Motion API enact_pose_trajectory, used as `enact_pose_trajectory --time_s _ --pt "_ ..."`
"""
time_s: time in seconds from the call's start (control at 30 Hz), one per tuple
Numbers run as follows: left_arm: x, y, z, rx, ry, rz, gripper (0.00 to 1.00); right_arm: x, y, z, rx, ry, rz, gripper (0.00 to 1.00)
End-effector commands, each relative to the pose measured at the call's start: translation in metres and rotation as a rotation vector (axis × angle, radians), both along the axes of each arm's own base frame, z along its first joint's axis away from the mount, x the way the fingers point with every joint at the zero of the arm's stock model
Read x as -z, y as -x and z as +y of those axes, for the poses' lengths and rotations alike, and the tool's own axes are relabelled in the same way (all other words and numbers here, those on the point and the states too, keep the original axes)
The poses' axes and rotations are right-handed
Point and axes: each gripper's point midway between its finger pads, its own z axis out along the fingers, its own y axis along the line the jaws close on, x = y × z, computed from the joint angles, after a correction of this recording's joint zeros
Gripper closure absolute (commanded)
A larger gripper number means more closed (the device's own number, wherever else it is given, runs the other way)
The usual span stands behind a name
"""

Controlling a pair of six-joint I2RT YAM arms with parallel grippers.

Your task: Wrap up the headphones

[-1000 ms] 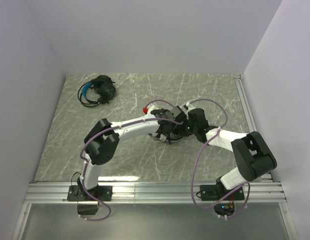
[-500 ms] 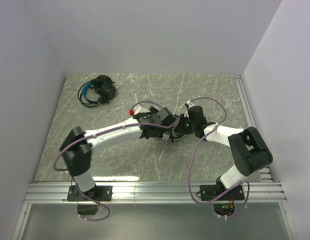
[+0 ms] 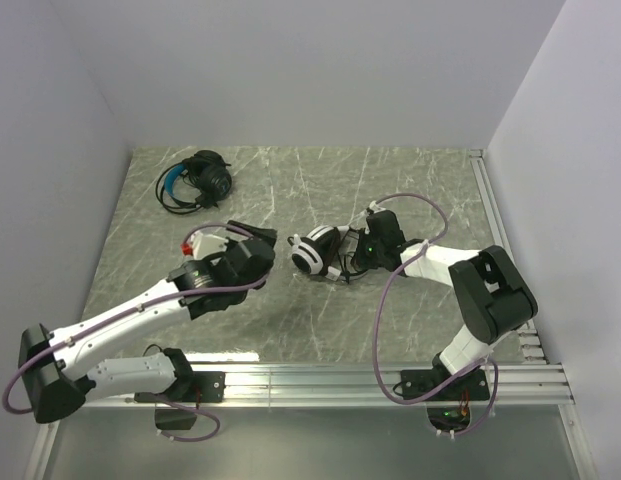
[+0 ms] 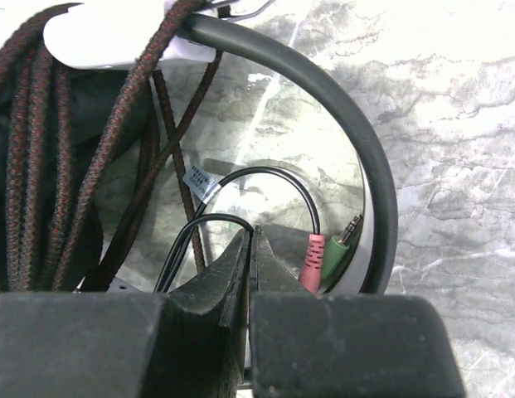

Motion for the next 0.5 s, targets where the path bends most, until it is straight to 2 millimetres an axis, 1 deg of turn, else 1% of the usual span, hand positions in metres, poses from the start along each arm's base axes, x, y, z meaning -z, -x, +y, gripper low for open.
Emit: enact_pose_trajectory --time_s 0.0,0.07,0.1,0.13,0.2,0.23,0.27,0.3,0.37,0.47 --pt "0.010 0.001 0.021 -0.019 -0.045 -0.026 0.12 -0.012 -0.017 -0.009 0.056 0.047 -0.052 1.00" --pt "0.007 0.002 0.028 -0.023 -0.029 -0.048 0.11 -0.019 -0.018 -0.008 0.063 0.035 -0.063 1.00" --pt "0.014 0.004 0.032 -0.014 -0.054 -0.046 0.11 -0.020 -0.017 -0.009 0.065 0.036 -0.055 1.00" --pt "0.008 0.004 0.034 -0.011 -0.041 -0.068 0.10 -0.022 -0.016 -0.009 0.067 0.036 -0.051 0.99" --pt "0.012 0.006 0.038 0.012 -0.083 -0.081 0.11 -0.033 -0.019 -0.009 0.074 0.027 -0.073 0.92" --pt "0.009 0.007 0.039 0.020 -0.081 -0.097 0.10 -0.037 -0.019 -0.009 0.075 0.024 -0.078 0.84" --pt "0.005 0.007 0.038 0.029 -0.076 -0.114 0.10 -0.044 -0.019 -0.009 0.077 0.015 -0.092 0.83" --pt "0.008 0.008 0.039 0.048 -0.105 -0.119 0.10 -0.048 -0.019 -0.009 0.077 0.011 -0.100 0.82" --pt "0.007 0.009 0.037 0.068 -0.103 -0.130 0.10 -0.055 -0.021 -0.012 0.094 0.016 -0.118 0.80" --pt "0.010 0.009 0.037 0.071 -0.114 -0.113 0.10 -0.065 -0.023 -0.010 0.089 0.009 -0.127 0.78"
